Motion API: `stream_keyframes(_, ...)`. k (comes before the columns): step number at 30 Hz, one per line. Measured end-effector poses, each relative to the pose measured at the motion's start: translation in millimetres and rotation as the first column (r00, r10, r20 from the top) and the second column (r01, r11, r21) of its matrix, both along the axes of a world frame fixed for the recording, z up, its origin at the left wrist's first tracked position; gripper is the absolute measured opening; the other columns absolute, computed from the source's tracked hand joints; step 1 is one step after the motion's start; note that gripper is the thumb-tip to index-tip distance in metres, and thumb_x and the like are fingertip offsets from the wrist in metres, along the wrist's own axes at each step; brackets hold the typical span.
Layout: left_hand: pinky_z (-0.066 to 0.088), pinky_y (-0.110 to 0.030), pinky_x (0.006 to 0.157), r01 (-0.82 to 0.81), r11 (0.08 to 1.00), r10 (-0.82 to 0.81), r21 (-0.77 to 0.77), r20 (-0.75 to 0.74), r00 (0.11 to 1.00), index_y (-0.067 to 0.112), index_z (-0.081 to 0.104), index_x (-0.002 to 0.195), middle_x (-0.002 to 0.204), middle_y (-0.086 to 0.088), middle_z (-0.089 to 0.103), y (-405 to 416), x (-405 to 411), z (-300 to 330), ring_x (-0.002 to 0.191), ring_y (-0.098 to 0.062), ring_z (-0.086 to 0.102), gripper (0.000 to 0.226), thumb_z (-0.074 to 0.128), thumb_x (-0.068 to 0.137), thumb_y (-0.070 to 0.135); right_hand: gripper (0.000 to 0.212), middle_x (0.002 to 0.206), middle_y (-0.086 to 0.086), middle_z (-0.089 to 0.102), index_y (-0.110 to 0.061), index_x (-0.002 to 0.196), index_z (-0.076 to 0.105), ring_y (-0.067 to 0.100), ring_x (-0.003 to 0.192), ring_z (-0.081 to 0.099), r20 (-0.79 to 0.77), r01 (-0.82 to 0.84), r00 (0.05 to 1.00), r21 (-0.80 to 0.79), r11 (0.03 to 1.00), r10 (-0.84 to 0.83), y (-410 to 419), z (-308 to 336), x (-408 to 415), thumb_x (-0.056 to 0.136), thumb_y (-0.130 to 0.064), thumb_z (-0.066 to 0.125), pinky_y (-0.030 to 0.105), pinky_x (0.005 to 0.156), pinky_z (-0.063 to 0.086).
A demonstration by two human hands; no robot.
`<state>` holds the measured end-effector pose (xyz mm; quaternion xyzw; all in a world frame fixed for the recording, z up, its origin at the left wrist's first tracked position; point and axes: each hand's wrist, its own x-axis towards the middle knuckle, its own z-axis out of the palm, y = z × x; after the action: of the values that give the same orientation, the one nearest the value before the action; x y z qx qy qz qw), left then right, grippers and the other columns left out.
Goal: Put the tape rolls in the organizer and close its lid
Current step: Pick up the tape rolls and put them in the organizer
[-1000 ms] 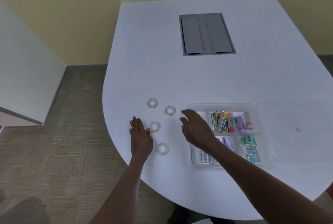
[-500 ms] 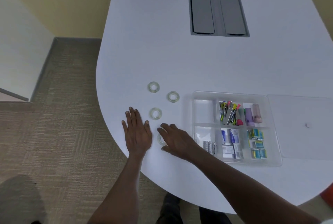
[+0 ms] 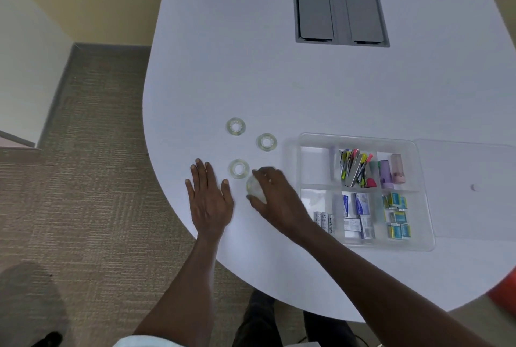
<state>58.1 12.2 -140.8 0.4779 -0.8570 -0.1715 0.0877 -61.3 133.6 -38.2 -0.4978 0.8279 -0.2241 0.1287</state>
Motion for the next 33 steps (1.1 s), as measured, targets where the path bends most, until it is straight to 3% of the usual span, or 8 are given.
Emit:
stream_keyframes(4, 0.018, -0.050, 0.128, -0.002, 1.000, 0.002, -0.016, -0.012, 1.000, 0.007, 0.024, 0.159, 0.169, -0.013, 0.019, 0.2, -0.1, -2.0, 0.159, -0.026, 0.014, 0.063, 0.031, 0.106, 0.042, 0.050, 0.123, 0.017, 0.059, 0.000, 0.129, 0.055, 0.032, 0.116, 0.054, 0.034, 0.297, 0.955, -0.161, 0.941, -0.295, 5.3, 14.4, -28.6, 0.087, -0.022, 0.070, 0.037, 0.101, 0.045)
stream_keyframes(9, 0.016, -0.051, 0.129, -0.007, 1.000, 0.007, -0.002, -0.019, 1.000, 0.008, 0.023, 0.159, 0.169, -0.013, 0.018, -0.6, -0.2, -2.3, 0.159, -0.026, 0.012, 0.064, 0.030, 0.106, 0.043, 0.050, 0.120, 0.016, 0.057, -0.003, 0.131, 0.053, 0.032, 0.115, 0.053, 0.078, 0.524, 0.852, -0.125, 0.842, -0.518, 17.9, 20.4, -66.0, 0.085, -0.017, 0.068, 0.038, 0.101, 0.043)
stream_keyframes(14, 0.015, -0.050, 0.129, -0.011, 1.000, 0.011, -0.003, -0.017, 1.000, 0.006, 0.024, 0.158, 0.169, -0.014, 0.018, 1.0, 0.9, 1.3, 0.159, -0.027, 0.012, 0.063, 0.034, 0.106, 0.040, 0.046, 0.120, 0.016, 0.062, -0.005, 0.125, 0.056, 0.036, 0.108, 0.060, -0.032, 0.477, 0.879, 0.067, 0.877, -0.476, 27.1, 13.0, -91.2, 0.083, -0.018, 0.072, 0.040, 0.089, 0.049)
stream_keyframes(20, 0.016, -0.050, 0.129, -0.009, 1.000, 0.009, -0.013, -0.020, 1.000, 0.005, 0.025, 0.158, 0.168, -0.015, 0.020, 1.5, -1.2, 6.1, 0.159, -0.028, 0.014, 0.062, 0.037, 0.106, 0.036, 0.045, 0.120, 0.019, 0.057, -0.001, 0.125, 0.053, 0.039, 0.107, 0.056, -0.068, 0.354, 0.934, 0.274, 0.894, -0.349, 21.9, 0.9, -105.1, 0.083, -0.010, 0.068, 0.044, 0.090, 0.048)
stream_keyframes(25, 0.016, -0.049, 0.129, -0.017, 1.000, 0.017, -0.021, -0.017, 1.000, 0.006, 0.025, 0.158, 0.168, -0.014, 0.020, 1.0, -1.2, 4.2, 0.159, -0.027, 0.014, 0.062, 0.036, 0.106, 0.038, 0.041, 0.113, 0.024, 0.056, 0.004, 0.117, 0.054, 0.041, 0.100, 0.057, -0.055, 0.344, 0.938, 0.275, 0.898, -0.343, 18.0, -9.7, -107.5, 0.082, -0.009, 0.072, 0.045, 0.086, 0.049)
stream_keyframes(30, 0.014, -0.049, 0.129, -0.016, 1.000, 0.016, -0.011, -0.009, 1.000, 0.007, 0.024, 0.159, 0.169, -0.013, 0.018, 0.5, -1.2, 3.6, 0.159, -0.025, 0.011, 0.063, 0.035, 0.106, 0.039, 0.050, 0.116, 0.025, 0.052, 0.003, 0.123, 0.050, 0.042, 0.100, 0.057, -0.004, 0.363, 0.927, 0.257, 0.896, -0.374, 18.1, -13.4, -107.9, 0.080, -0.002, 0.073, 0.044, 0.086, 0.050)
stream_keyframes(33, 0.013, -0.048, 0.130, -0.020, 1.000, 0.020, -0.008, -0.009, 1.000, 0.007, 0.024, 0.159, 0.169, -0.012, 0.018, 1.1, -1.3, 4.8, 0.159, -0.025, 0.011, 0.063, 0.034, 0.106, 0.039, 0.051, 0.116, 0.028, 0.050, 0.005, 0.126, 0.049, 0.044, 0.097, 0.056, -0.020, 0.383, 0.922, 0.200, 0.902, -0.387, 21.5, -8.8, -107.1, 0.077, 0.012, 0.061, 0.046, 0.083, 0.050)
